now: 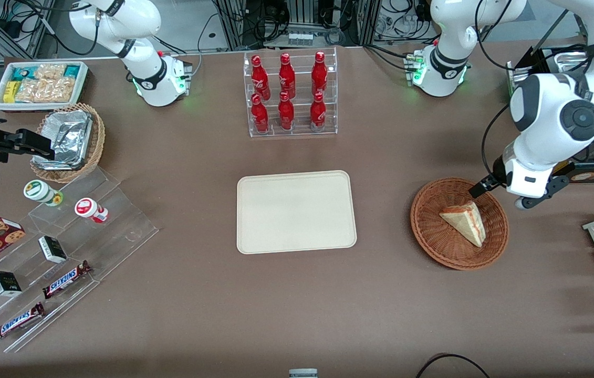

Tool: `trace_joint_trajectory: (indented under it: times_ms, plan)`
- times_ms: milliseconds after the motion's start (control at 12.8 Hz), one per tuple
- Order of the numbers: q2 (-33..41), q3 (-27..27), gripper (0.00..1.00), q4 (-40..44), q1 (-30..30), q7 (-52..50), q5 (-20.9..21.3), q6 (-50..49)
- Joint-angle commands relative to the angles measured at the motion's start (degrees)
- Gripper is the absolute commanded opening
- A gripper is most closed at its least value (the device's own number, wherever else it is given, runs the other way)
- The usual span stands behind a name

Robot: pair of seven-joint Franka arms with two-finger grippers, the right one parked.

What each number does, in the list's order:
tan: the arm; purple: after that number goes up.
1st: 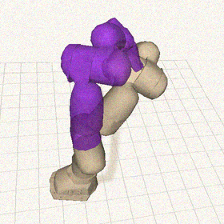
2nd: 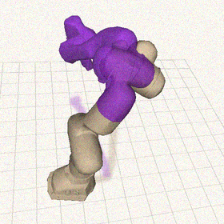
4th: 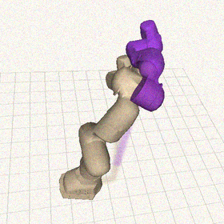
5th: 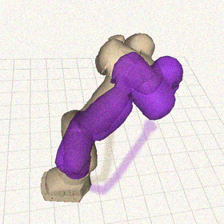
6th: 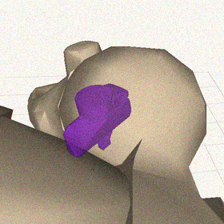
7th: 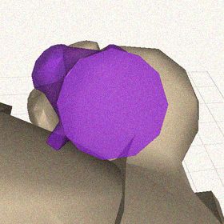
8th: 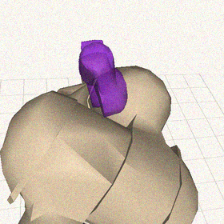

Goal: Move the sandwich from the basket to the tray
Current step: 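Lower the open left gripper over the wrapped sandwich in the basket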

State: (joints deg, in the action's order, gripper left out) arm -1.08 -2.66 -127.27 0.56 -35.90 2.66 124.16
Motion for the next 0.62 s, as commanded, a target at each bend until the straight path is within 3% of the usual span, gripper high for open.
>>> trace_joint_trajectory:
  times_ms: [0,547]
  plan:
    - [-2.5,-0.1,1.0,-0.4,0.0,-6.4,2.4,2.9]
    - [-6.9,-0.1,1.0,-0.2,0.0,-10.8,2.3,10.7]
